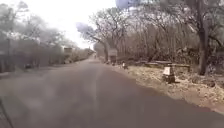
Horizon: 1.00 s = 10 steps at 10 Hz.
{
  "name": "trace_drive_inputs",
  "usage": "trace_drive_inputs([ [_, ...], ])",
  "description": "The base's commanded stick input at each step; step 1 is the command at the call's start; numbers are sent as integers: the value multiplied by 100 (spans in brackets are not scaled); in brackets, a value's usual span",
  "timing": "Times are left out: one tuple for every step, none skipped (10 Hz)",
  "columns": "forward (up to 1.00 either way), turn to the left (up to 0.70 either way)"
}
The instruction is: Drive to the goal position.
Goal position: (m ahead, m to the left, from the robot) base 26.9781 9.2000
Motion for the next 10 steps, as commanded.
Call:
trace_drive_inputs([
  [70,0],
  [70,0],
  [70,0],
  [70,0],
  [63,0],
  [34,0],
  [5,0],
  [0,0],
  [0,0],
  [0,0],
])
